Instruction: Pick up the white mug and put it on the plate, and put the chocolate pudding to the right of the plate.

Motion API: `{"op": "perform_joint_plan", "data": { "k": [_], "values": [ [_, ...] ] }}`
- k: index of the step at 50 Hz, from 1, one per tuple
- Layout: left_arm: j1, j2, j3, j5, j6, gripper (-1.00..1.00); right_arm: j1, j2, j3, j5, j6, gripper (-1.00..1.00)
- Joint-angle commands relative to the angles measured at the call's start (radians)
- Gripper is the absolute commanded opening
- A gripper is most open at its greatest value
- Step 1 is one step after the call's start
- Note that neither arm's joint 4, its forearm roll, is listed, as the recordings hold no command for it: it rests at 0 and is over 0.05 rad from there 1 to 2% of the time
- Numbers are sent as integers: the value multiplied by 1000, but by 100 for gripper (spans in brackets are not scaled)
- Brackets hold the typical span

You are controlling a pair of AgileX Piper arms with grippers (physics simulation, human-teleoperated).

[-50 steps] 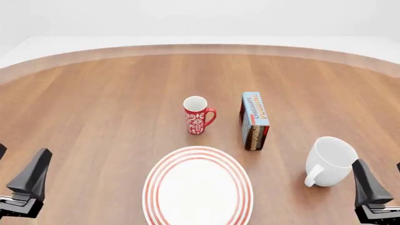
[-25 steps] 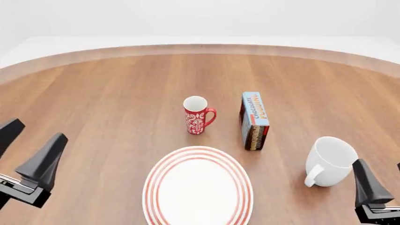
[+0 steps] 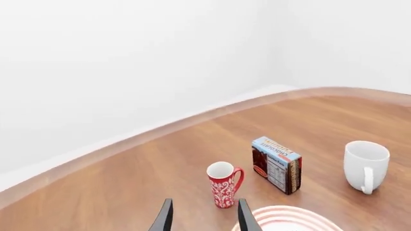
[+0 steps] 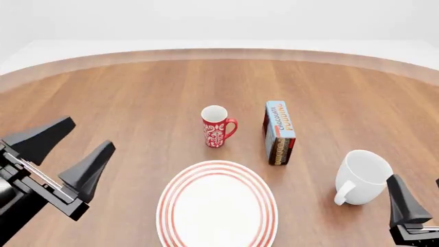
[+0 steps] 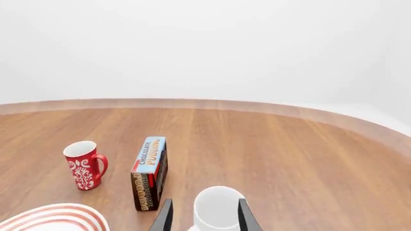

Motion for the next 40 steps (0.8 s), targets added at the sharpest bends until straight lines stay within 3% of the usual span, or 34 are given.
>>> {"op": "perform_joint_plan", "data": {
  "k": [1,21,40],
  "values": [
    [-91,124,-12,-90,11,100,0,0,0,1,1,100],
    [-186,264,-48,-169,6,100,0,0,0,2,2,100],
    [-289,474,-85,-329,0,100,1,0,-1,2,1,100]
  ]
}}
